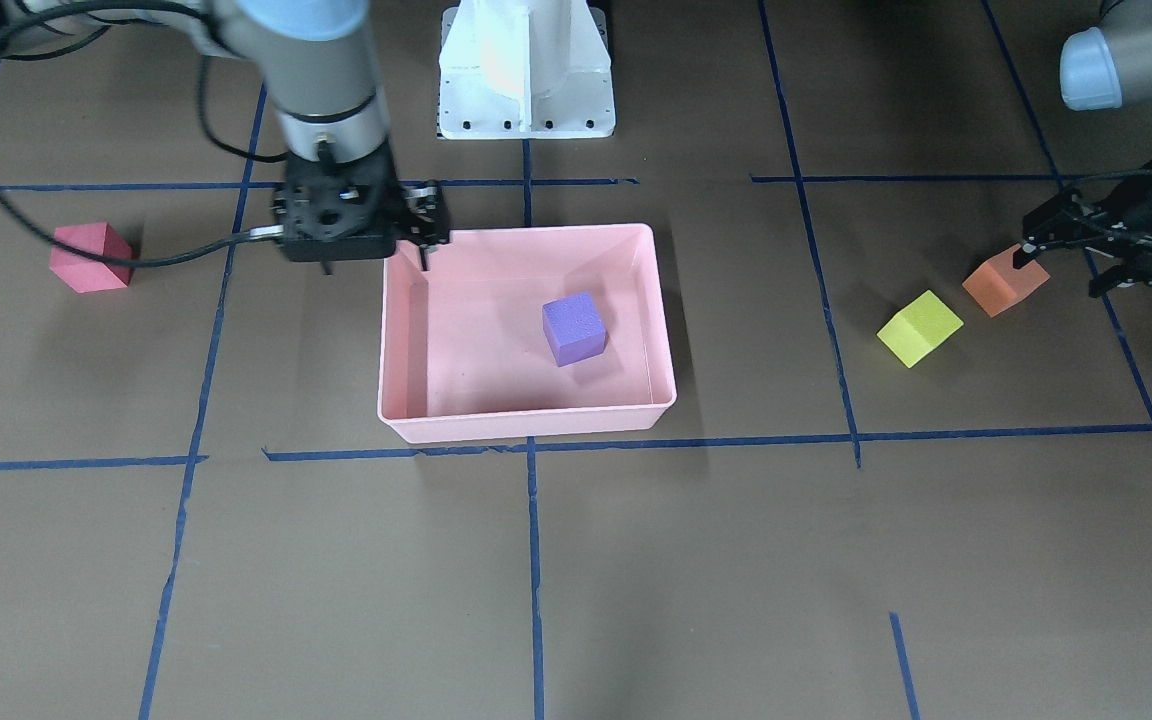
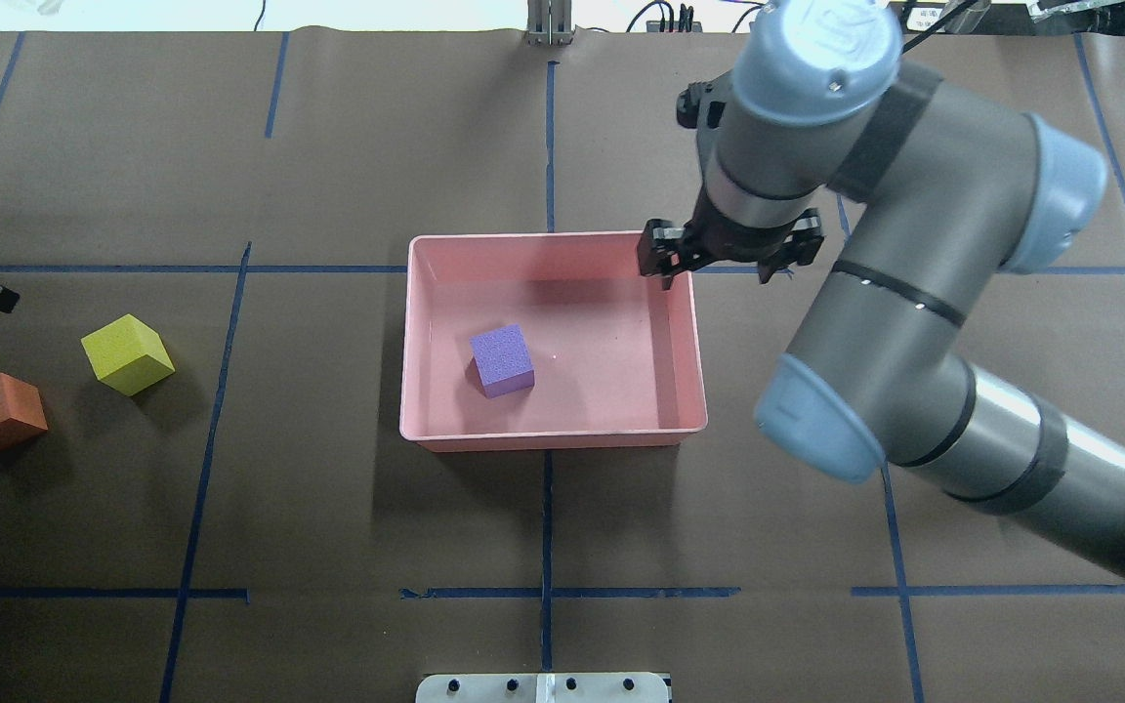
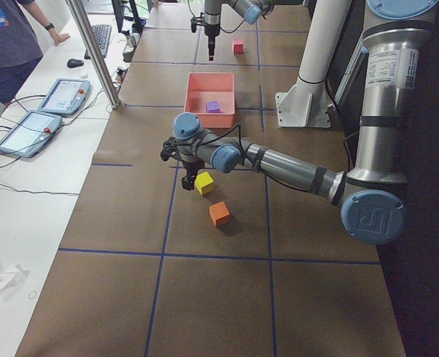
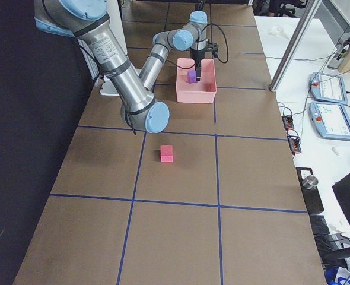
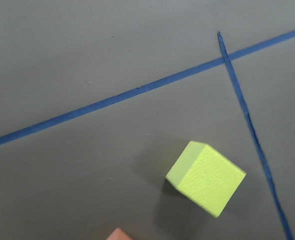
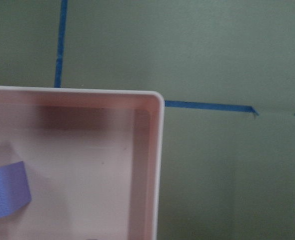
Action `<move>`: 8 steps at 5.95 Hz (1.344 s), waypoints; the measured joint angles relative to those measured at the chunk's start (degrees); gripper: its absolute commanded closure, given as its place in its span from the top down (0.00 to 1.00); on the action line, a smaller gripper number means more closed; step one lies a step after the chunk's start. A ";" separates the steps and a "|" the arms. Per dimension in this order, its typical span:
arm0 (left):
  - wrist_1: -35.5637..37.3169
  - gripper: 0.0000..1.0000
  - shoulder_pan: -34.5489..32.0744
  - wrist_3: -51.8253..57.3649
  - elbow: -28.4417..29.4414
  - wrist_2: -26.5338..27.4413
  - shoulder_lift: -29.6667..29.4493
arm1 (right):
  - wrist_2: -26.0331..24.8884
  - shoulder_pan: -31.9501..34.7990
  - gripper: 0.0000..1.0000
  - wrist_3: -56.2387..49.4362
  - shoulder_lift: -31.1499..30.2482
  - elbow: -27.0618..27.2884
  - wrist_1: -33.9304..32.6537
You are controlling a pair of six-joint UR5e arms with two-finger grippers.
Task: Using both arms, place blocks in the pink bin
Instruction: 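Lift the right gripper from the bin while the left reaches for the yellow cube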
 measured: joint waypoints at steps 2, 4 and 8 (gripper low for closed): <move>-4.85 1.00 6.24 -19.66 -0.11 6.21 -0.08 | 3.32 7.47 1.00 -13.51 -5.56 1.22 0.04; -6.74 1.00 8.38 -37.62 -0.21 7.33 0.26 | 4.63 10.46 1.00 -19.15 -8.24 1.33 0.31; -7.14 1.00 15.10 -55.44 2.00 11.45 -0.63 | 4.82 11.14 1.00 -20.02 -9.09 1.76 0.39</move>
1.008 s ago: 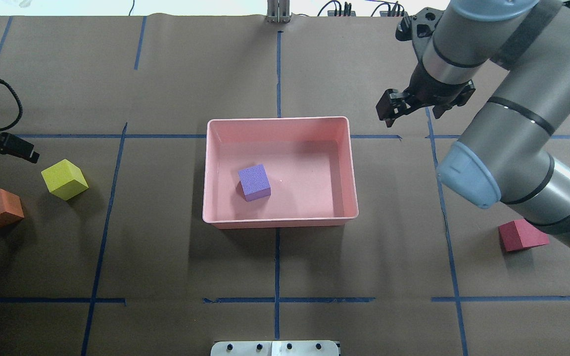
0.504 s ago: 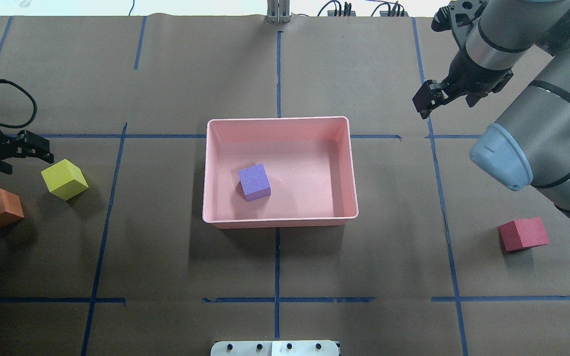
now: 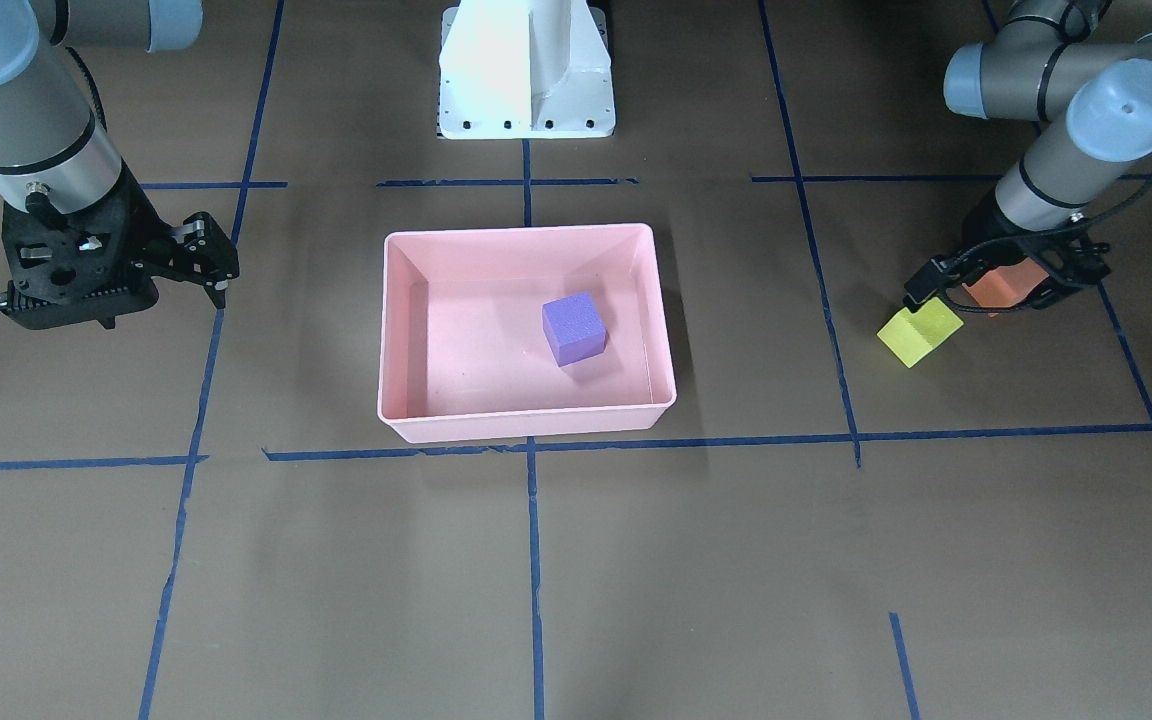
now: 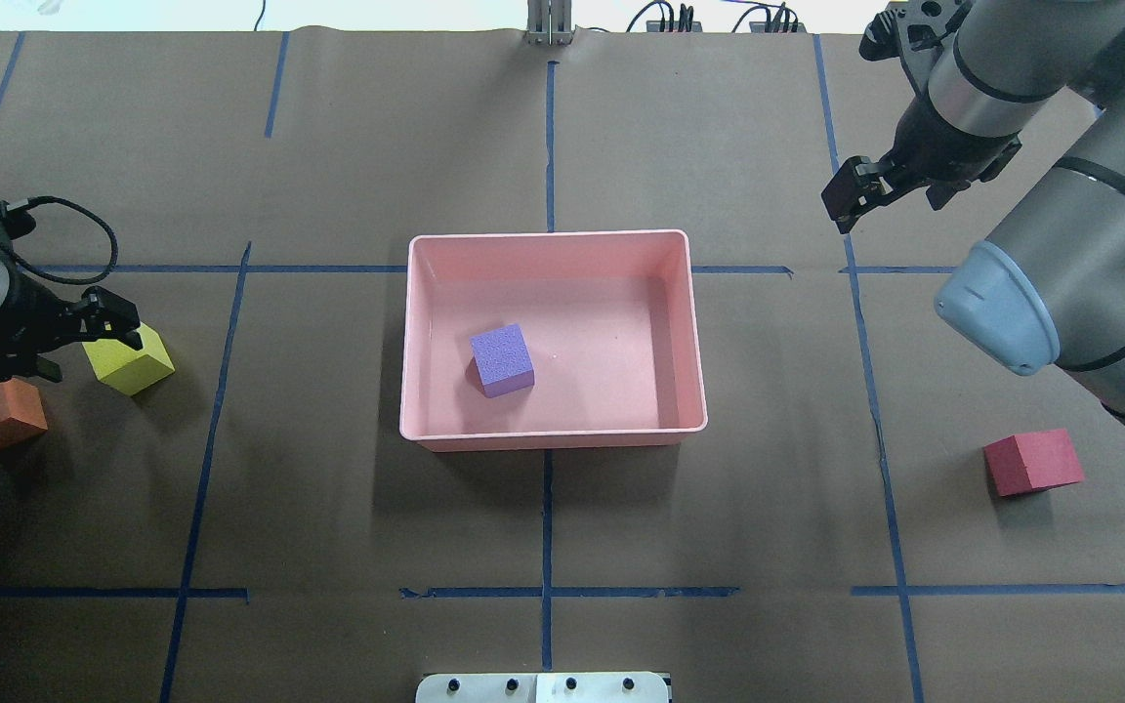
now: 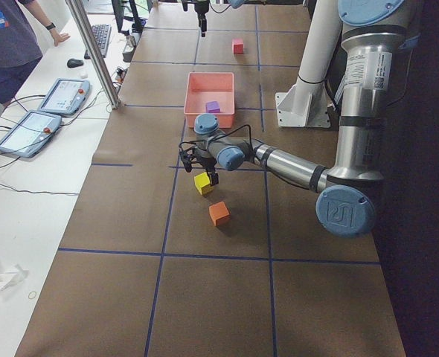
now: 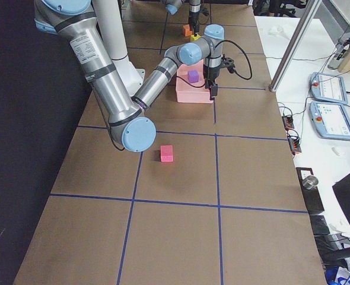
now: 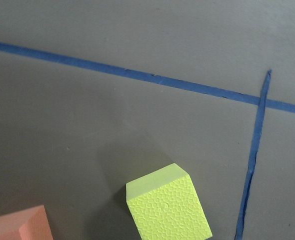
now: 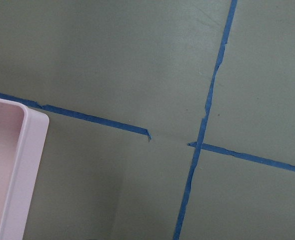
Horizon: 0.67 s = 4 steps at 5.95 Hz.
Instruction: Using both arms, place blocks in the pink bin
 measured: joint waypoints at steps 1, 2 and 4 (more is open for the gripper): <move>-0.03 1.00 0.49 -0.34 1.93 0.09 -1.33 | -0.14 0.01 1.00 -0.01 -0.27 0.20 0.03; -0.04 1.00 0.62 -0.40 4.42 0.12 -2.99 | -0.32 0.01 1.00 -0.01 -0.49 0.33 0.07; -0.04 0.36 1.33 -0.22 7.33 0.39 -4.78 | -0.61 0.01 1.00 -0.01 -0.63 0.77 0.06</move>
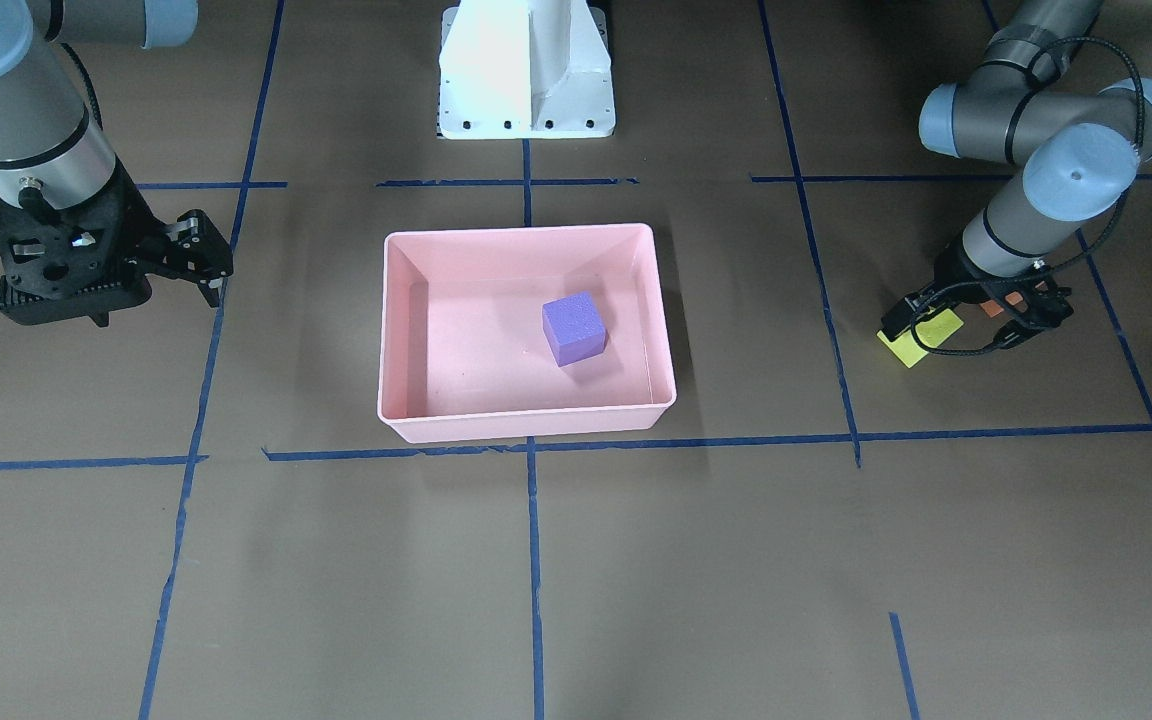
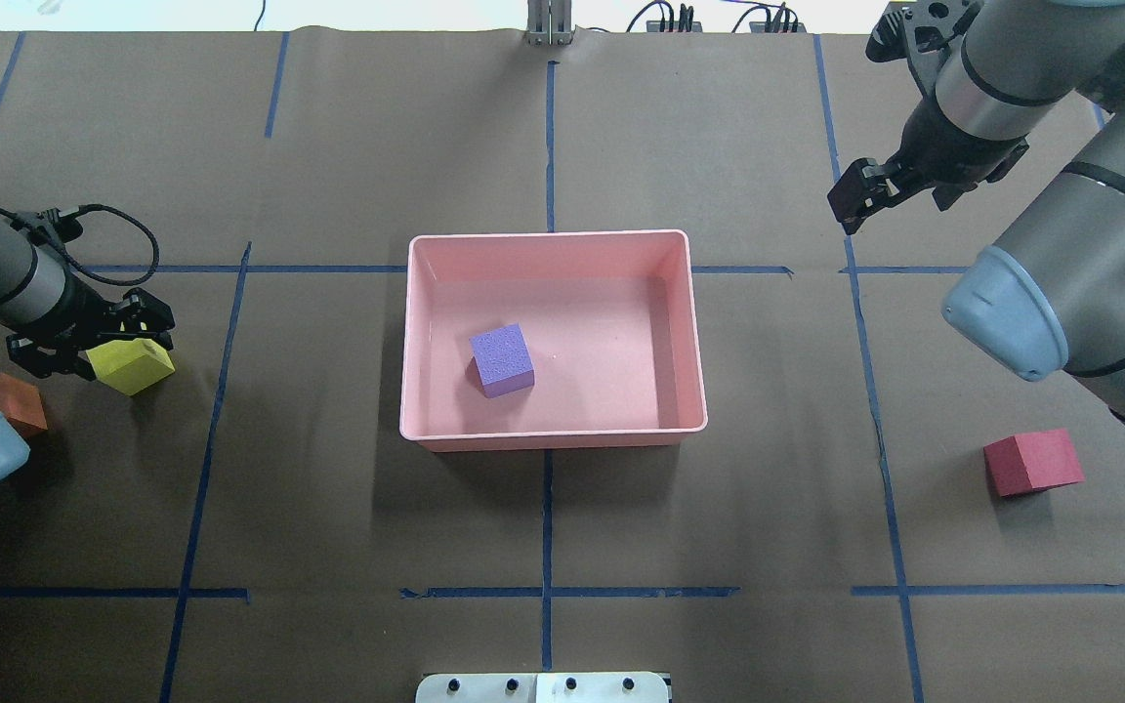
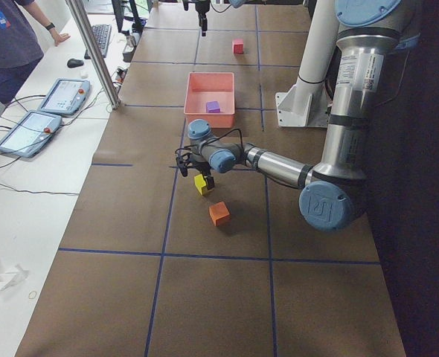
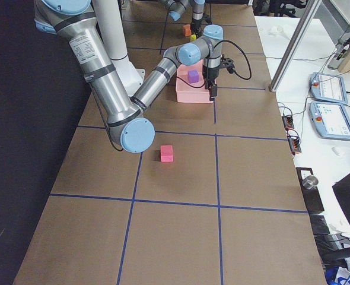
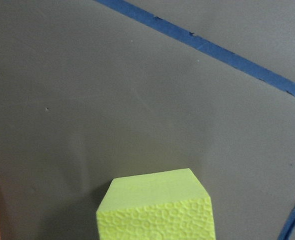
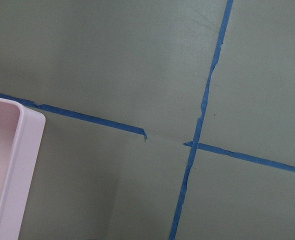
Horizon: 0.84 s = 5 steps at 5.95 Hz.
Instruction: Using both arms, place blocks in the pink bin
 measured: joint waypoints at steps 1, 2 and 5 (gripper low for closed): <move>0.05 0.16 0.27 0.08 0.27 0.32 -0.17 | -0.04 0.00 1.00 -0.22 -0.22 0.18 -0.02; 0.22 0.13 0.38 0.25 -0.14 0.41 -0.24 | 0.15 0.16 1.00 -0.99 -0.58 0.38 -0.04; 4.63 0.13 -0.37 0.34 -8.21 0.48 -2.44 | 1.88 3.86 1.00 -10.40 -10.82 5.08 0.77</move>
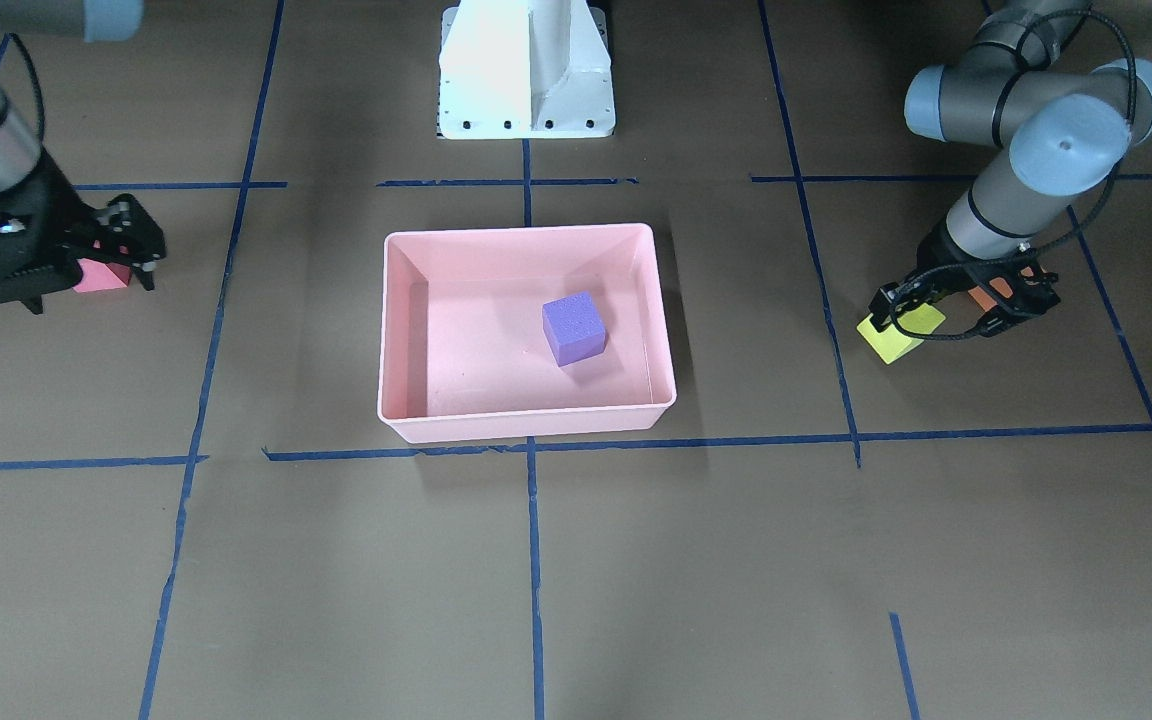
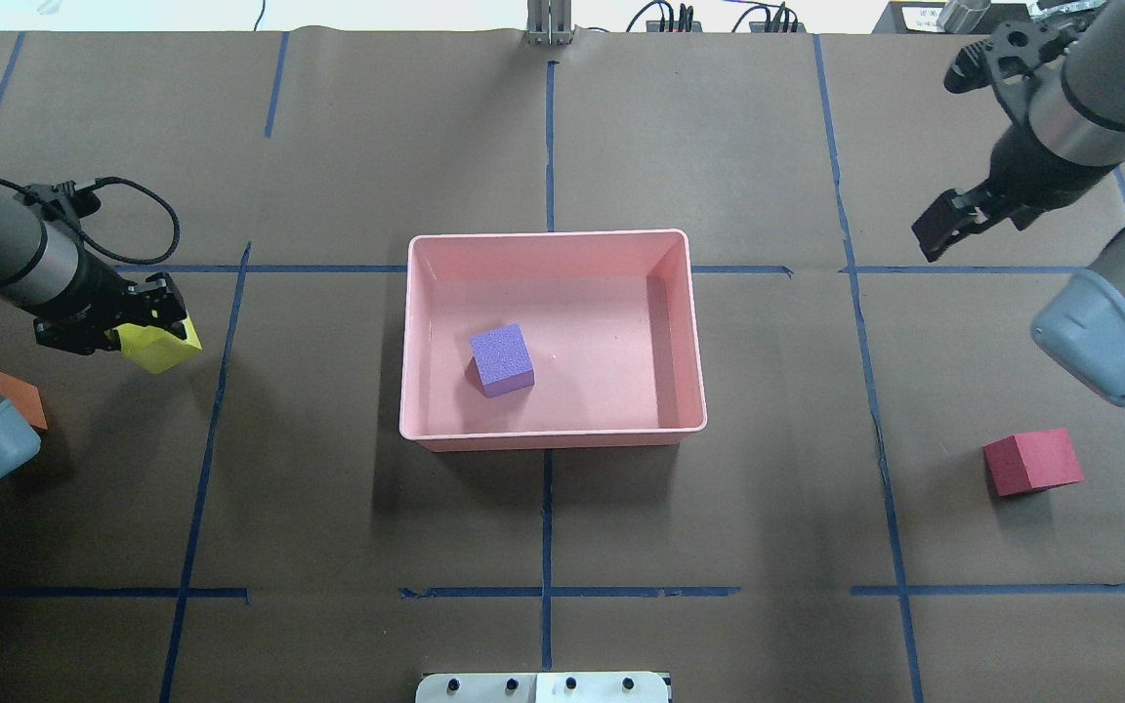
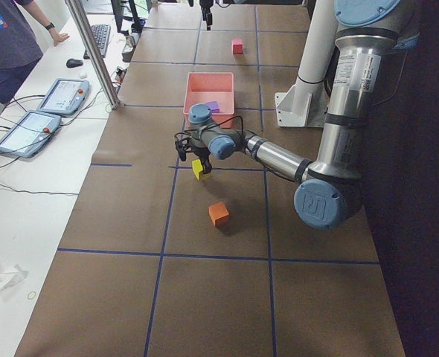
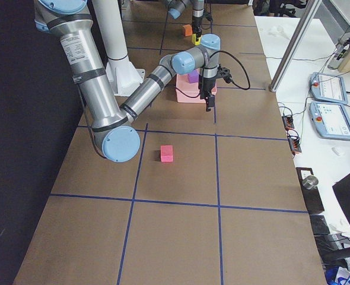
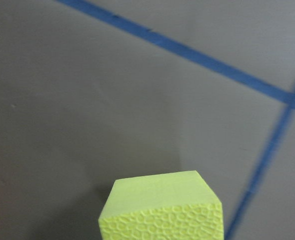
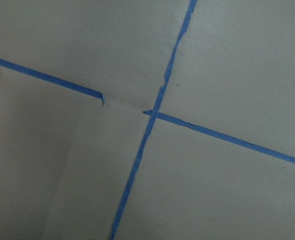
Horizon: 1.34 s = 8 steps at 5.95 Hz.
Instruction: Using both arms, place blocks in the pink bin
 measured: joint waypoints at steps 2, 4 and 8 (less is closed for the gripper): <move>11.23 0.13 -0.04 -0.42 -7.22 0.53 -9.33 | 2.56 2.72 1.00 -3.11 -14.26 2.31 12.60; 24.88 0.20 3.31 -4.94 -8.21 1.63 -24.96 | 3.35 3.50 1.00 -3.52 -26.32 2.16 26.13; 26.96 1.00 15.20 -15.51 6.56 13.93 -45.92 | 3.53 1.99 1.00 5.59 -34.66 -3.29 43.93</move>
